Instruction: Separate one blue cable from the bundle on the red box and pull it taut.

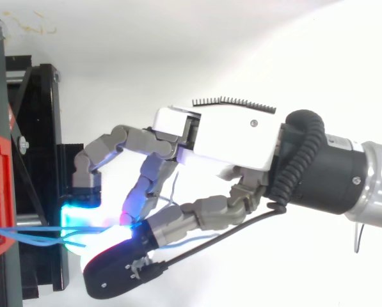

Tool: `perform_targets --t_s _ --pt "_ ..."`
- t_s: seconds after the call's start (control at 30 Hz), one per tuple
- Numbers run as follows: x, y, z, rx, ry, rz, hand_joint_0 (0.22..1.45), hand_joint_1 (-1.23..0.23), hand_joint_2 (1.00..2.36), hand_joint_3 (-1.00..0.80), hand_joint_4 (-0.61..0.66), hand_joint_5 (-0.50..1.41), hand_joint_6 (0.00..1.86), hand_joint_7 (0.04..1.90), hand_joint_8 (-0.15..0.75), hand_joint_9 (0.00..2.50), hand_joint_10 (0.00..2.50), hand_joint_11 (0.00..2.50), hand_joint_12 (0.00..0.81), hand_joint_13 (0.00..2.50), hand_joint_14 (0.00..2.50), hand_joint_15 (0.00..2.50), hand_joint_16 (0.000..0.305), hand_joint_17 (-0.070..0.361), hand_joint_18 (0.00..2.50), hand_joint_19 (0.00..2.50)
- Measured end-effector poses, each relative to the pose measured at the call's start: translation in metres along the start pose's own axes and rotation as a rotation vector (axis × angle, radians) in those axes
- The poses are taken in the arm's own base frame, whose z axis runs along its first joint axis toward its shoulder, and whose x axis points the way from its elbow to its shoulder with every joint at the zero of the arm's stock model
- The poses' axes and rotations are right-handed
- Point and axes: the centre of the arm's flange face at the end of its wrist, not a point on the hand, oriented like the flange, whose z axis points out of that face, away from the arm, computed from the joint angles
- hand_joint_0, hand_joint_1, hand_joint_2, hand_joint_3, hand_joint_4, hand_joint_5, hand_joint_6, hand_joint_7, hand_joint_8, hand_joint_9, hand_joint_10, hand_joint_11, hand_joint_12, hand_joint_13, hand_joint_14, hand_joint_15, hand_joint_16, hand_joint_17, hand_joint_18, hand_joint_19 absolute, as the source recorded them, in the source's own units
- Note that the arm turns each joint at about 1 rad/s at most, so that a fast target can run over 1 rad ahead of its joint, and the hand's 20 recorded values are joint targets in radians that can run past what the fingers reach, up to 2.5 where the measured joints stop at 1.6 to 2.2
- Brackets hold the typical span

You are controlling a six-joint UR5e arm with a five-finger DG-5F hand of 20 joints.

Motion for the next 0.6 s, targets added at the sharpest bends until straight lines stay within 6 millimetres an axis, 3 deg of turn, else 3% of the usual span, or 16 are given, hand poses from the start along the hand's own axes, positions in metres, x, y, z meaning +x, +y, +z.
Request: perform_targets --t_s 0.13,0.33,0.6 --pt "-0.0036 0.0026 -0.0049 0.03 0.001 -0.015 0.51 -0.63 1.0 -0.5 0.07 -0.14 0.92 0.97 0.369 1.31 0.01 0.98 0.415 1.11 0.02 0.64 0.046 0.104 1.03 0.51" --pt "-0.0053 0.0019 -0.0069 0.048 0.006 -0.024 0.51 -0.51 1.0 -0.5 0.08 -0.14 0.92 0.97 0.365 1.3 0.01 0.98 0.421 1.1 0.02 0.64 0.047 0.107 1.01 0.52" --pt "-0.0055 0.0022 -0.007 0.049 0.007 -0.024 0.6 -0.73 1.01 -0.36 0.07 -0.14 0.92 0.98 0.37 1.3 0.01 0.97 0.421 1.1 0.02 0.64 0.047 0.106 1.01 0.52"
